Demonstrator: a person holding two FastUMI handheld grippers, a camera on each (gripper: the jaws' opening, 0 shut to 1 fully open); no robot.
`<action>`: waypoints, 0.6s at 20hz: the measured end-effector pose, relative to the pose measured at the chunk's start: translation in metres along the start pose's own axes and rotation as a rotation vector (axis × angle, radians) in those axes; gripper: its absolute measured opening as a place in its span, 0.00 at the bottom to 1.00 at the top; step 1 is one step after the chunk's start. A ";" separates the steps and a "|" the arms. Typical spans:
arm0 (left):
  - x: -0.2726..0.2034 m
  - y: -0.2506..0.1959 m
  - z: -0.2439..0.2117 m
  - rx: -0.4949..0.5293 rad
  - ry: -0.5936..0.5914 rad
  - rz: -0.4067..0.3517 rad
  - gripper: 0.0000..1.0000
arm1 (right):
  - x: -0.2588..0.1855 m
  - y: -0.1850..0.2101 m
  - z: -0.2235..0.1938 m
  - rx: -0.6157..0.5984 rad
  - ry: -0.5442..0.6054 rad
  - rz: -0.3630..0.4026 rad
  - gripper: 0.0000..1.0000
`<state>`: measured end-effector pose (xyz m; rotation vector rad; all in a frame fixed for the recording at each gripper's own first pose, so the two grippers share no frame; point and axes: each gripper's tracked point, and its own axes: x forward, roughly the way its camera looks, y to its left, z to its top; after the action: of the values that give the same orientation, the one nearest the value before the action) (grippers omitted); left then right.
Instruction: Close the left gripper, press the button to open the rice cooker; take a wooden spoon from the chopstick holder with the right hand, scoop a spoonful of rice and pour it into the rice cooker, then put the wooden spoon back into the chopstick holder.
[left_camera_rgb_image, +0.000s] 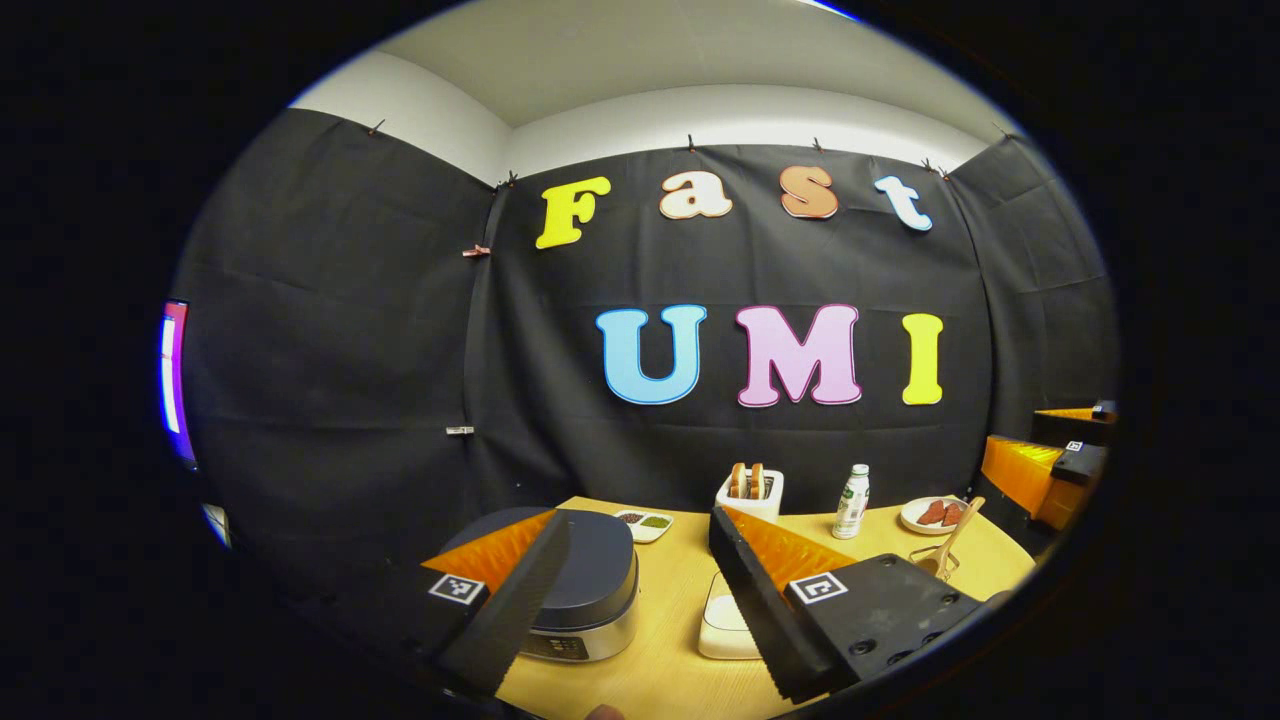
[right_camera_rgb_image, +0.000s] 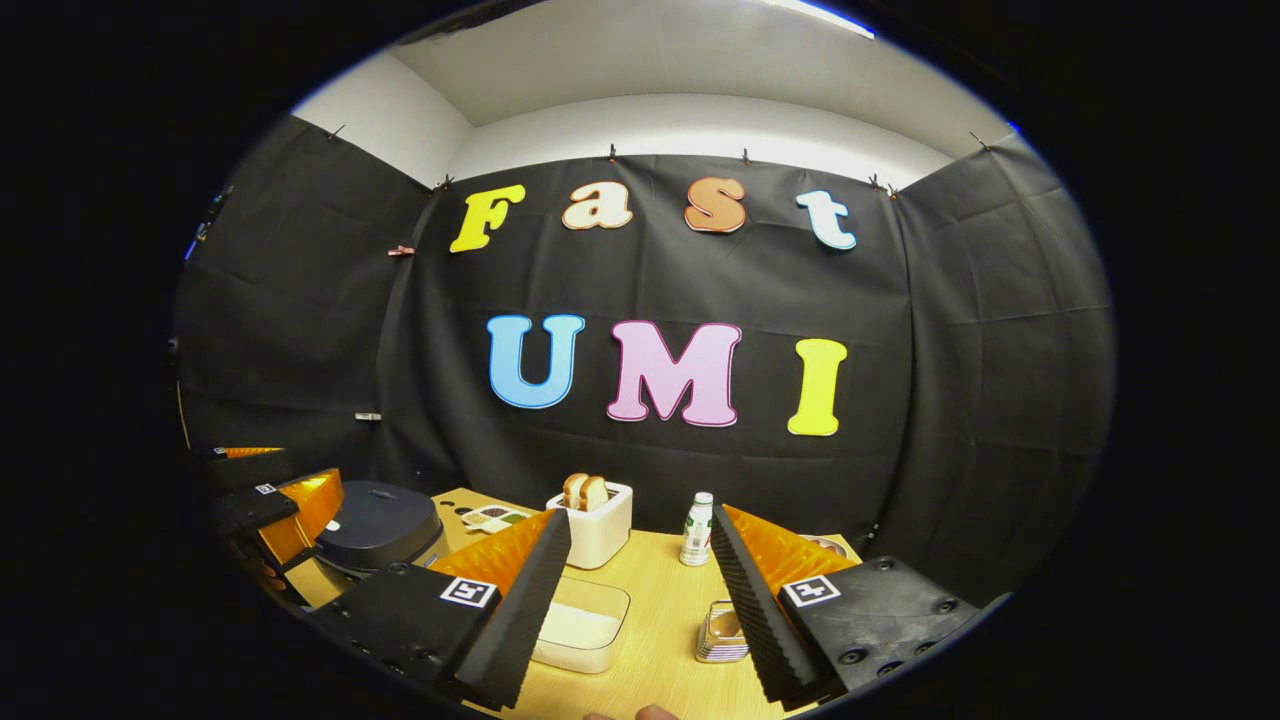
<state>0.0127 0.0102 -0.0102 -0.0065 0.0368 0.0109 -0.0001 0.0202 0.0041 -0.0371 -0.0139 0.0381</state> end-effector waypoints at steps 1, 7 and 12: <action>0.000 0.001 0.001 0.001 -0.002 0.003 0.95 | 0.000 0.001 0.001 -0.001 0.000 -0.001 0.88; 0.013 0.029 -0.007 -0.001 0.015 0.066 0.81 | 0.003 0.008 -0.003 -0.029 0.004 0.005 0.88; 0.036 0.073 -0.038 0.004 0.106 0.151 0.23 | 0.006 0.016 -0.007 -0.036 0.014 0.000 0.88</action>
<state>0.0460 0.0833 -0.0501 -0.0006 0.1428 0.1615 0.0056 0.0366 -0.0034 -0.0736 -0.0004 0.0377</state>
